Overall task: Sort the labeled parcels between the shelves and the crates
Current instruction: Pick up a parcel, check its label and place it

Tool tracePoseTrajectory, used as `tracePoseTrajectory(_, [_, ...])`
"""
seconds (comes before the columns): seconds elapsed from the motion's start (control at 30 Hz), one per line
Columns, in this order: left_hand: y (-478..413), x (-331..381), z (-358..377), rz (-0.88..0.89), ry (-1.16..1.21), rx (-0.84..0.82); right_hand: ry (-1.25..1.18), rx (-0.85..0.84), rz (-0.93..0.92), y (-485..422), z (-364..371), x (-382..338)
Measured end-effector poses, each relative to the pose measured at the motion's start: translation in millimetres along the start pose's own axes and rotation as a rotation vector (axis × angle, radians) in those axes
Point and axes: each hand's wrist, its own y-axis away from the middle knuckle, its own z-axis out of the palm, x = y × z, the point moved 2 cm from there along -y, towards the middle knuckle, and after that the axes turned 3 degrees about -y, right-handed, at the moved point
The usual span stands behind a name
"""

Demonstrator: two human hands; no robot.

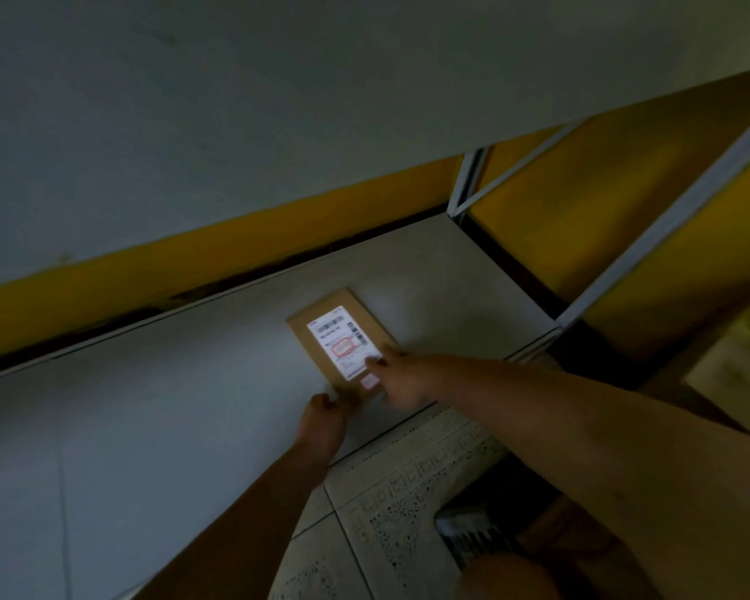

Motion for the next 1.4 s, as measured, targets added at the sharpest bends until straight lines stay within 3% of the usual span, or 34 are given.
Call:
tracePoseTrajectory(0.2, [-8.6,-7.8,-15.8,-0.114,0.254,0.089,-0.286,0.047,-0.043,-36.2,-5.5,-9.9])
tracePoseTrajectory(0.33, [-12.8,-16.6,-29.9,-0.15,0.249,0.123,-0.539,0.18,0.068,-10.8,-14.8,-38.6])
tracePoseTrajectory(0.57, [-4.2,-40.6,-65.5,-0.148,0.179,0.196,-0.877,0.338,0.333,1.3,32.2,-53.9])
tracePoseTrajectory(0.83, [20.5,-36.0,-85.1,-0.065,0.169,0.029,-1.25,0.411,0.454,17.4,77.0,-55.4])
tracePoseTrajectory(0.97, [43.7,-15.8,-100.8,0.083,0.159,0.015,-1.642,0.487,0.319,42.3,61.7,-55.5])
tracePoseTrajectory(1.17, [87.0,11.3,-117.3,0.328,0.241,-0.03,-1.638,0.669,-0.064,94.3,17.3,-62.3])
tracePoseTrajectory(1.4, [96.4,18.0,-118.8,0.433,0.299,-0.014,-1.585,0.789,-0.151,117.0,4.9,-66.2])
